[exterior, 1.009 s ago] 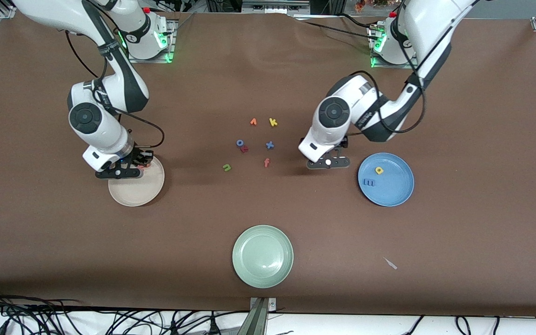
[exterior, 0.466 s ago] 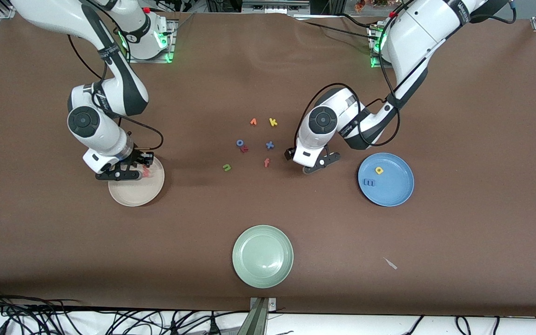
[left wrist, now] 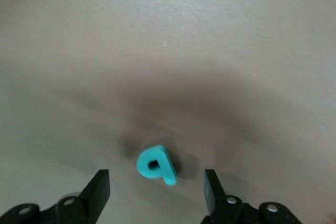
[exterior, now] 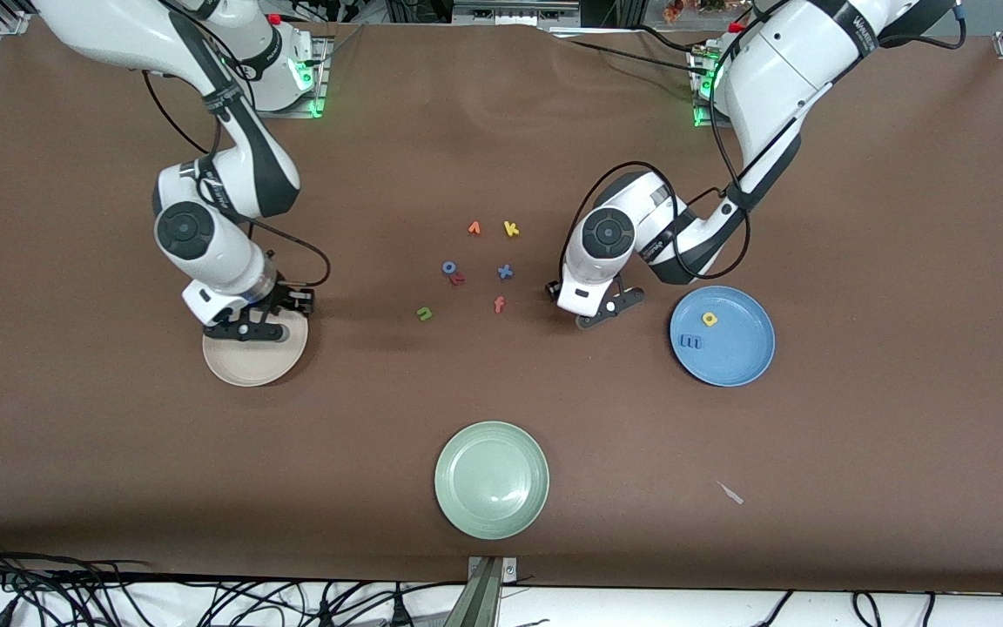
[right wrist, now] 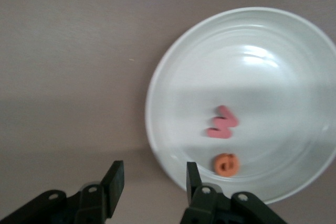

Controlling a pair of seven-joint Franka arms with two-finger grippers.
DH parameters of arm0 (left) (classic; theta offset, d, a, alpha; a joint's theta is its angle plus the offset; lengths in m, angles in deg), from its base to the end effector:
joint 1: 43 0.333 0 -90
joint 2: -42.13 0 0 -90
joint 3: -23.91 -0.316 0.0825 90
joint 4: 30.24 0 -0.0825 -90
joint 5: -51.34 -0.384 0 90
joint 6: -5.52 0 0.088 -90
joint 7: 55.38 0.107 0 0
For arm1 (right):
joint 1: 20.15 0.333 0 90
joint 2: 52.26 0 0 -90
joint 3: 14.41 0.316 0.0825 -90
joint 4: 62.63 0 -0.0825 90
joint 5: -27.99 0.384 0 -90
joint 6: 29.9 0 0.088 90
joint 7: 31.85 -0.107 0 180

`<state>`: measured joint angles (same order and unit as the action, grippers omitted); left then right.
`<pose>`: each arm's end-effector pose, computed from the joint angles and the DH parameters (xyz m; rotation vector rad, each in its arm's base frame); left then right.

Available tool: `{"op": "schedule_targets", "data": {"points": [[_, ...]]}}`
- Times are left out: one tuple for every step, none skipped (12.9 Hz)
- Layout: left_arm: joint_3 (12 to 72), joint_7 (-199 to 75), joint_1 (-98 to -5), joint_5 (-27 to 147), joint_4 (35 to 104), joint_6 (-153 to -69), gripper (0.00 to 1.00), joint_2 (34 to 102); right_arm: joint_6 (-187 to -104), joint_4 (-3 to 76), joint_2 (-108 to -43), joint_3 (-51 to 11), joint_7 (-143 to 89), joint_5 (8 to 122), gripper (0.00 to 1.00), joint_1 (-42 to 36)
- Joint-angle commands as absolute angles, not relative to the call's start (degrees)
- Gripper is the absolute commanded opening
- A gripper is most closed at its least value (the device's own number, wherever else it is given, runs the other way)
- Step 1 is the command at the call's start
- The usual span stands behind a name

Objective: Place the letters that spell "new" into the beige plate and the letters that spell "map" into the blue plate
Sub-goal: 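Grasp the teal p with the left gripper while the right gripper grasps u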

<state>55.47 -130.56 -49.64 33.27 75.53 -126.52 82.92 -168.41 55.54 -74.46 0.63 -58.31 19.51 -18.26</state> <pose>0.5044 -0.3699 0.1742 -3.0044 -0.7713 0.2849 0.5653 0.1685 0.2489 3.1352 -0.1134 -0.0224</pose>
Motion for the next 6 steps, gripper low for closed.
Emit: {"op": "schedule_targets", "data": {"points": [[55.38,-132.46,-49.50,31.12,76.02,-129.38,0.63,83.70,-168.15,50.76,-77.74,3.51,-65.83,20.25,0.56,-17.61],[55.38,-132.90,-49.50,31.12,75.93,-129.48,0.56,83.70,-168.24,49.18,-79.14,4.47,-68.56,20.25,0.56,-17.17],[55.38,-133.42,-49.50,31.12,75.93,-129.48,0.42,83.62,-168.24,47.69,-80.37,5.27,-71.11,20.25,0.56,-16.47],[55.38,-133.60,-49.41,31.12,76.02,-129.48,0.25,83.62,-168.24,45.41,-82.39,5.27,-73.66,19.99,0.56,-14.20],[55.29,-133.60,-49.41,31.12,76.02,-129.48,0.08,83.62,-168.50,42.77,-84.76,5.27,-76.73,19.73,0.57,-12.52],[55.37,-133.60,-49.24,31.12,76.02,-129.39,0.00,83.62,-169.89,41.27,-86.35,5.10,-80.24,19.47,0.57,-9.98]]}}
